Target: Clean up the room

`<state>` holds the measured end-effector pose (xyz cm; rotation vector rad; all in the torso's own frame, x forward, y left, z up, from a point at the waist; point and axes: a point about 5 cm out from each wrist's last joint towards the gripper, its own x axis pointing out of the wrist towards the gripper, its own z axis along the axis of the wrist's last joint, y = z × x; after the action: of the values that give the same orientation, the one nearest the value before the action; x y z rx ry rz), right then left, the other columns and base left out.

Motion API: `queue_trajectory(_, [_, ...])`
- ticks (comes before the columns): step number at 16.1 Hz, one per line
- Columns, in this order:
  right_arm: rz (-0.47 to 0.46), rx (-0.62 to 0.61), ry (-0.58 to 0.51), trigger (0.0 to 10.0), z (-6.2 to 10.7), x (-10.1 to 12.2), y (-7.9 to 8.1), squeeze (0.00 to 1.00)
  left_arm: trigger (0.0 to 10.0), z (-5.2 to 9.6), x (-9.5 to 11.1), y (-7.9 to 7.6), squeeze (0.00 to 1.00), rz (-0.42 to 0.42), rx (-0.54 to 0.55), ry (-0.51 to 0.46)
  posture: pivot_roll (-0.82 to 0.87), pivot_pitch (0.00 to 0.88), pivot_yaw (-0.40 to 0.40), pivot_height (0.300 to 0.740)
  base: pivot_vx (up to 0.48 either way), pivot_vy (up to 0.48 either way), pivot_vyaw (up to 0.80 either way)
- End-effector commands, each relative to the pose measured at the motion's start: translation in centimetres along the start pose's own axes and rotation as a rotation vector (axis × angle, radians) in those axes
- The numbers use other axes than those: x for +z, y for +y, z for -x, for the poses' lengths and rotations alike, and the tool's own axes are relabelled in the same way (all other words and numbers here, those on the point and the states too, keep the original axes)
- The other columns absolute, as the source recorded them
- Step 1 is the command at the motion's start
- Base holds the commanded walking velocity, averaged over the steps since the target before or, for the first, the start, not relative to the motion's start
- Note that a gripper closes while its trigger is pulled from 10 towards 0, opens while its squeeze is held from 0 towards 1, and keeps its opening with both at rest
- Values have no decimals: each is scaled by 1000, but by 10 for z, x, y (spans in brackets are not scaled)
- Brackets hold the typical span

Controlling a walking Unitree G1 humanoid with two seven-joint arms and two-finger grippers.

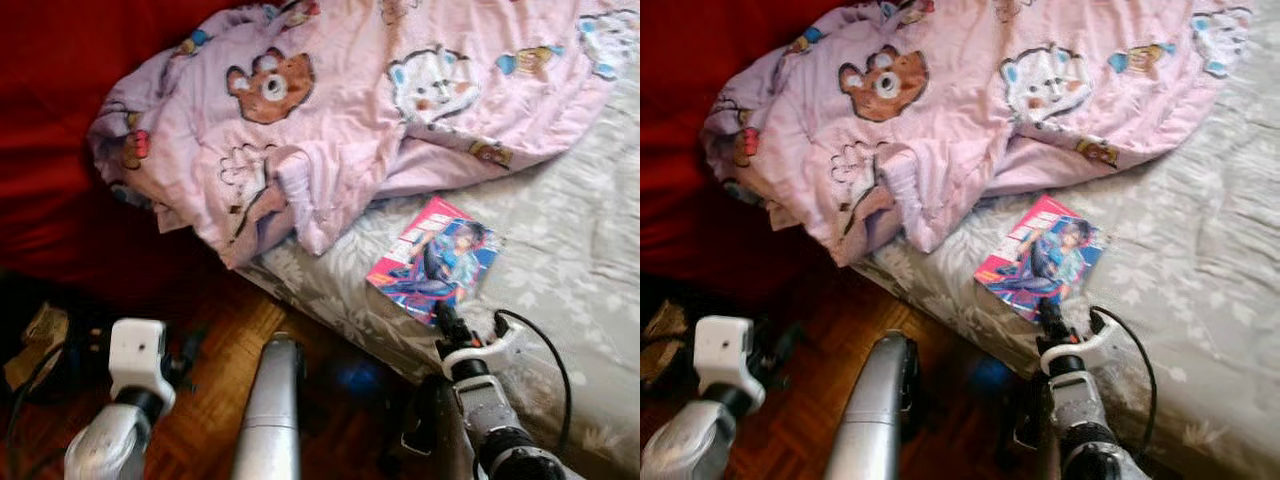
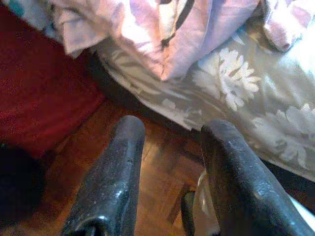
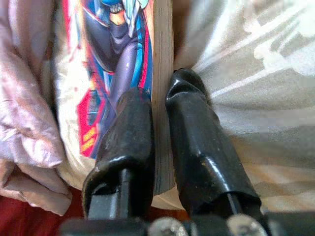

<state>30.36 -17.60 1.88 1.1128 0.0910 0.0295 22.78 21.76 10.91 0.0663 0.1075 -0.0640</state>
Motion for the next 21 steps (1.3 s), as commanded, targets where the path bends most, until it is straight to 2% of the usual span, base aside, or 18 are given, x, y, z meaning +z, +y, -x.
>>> queue_trajectory(1, [26,39,-6,0,4,-2,0,0,10000,-1,-9,3,0,0,21,26,224,401,111,605,0,0,0])
queue_trajectory(3, [28,44,-35,0,5,1,0,0,10000,-11,-6,2,0,5,20,6,203,377,97,605,0,0,0])
queue_trajectory(4, [45,35,-66,0,10,1,-1,0,10000,-21,-7,1,0,10,22,-10,175,348,86,605,0,0,0])
queue_trajectory(6, [35,8,-108,0,16,2,-4,0,10000,-30,-7,0,0,12,22,-27,157,321,78,605,0,0,0])
queue_trajectory(7, [15,-25,-125,0,21,0,-7,0,10000,-33,-7,1,0,12,24,-33,150,314,75,605,0,0,0])
queue_trajectory(8, [43,-95,-147,0,29,-2,-16,0,10000,-39,-8,1,0,11,27,-41,144,292,74,605,0,0,0])
queue_trajectory(9, [54,-120,-159,0,30,-1,-18,0,10000,-40,-8,1,0,10,28,-43,145,289,74,605,0,0,0])
queue_trajectory(11, [76,-337,-257,0,39,9,-32,0,10000,-47,-7,4,0,5,34,-63,133,273,68,605,0,0,0])
queue_trajectory(13, [85,-369,-262,0,39,6,-30,0,10000,-50,-8,4,0,4,38,-70,133,264,68,605,0,0,0])
queue_trajectory(16, [13,-431,-266,0,37,-2,-31,0,10000,-52,-9,3,0,3,38,-78,133,258,68,605,0,0,0])
queue_trajectory(18, [132,-400,-250,0,33,2,-25,0,10000,-53,-10,4,0,2,39,-84,126,248,64,605,0,0,0])
queue_trajectory(19, [282,-348,-246,0,28,9,-16,0,10000,-56,-12,4,0,5,42,-86,107,232,55,605,0,0,0])
queue_trajectory(21, [426,-287,-252,0,24,19,-4,0,10000,-58,-13,2,0,12,41,-88,85,217,45,605,0,0,0])
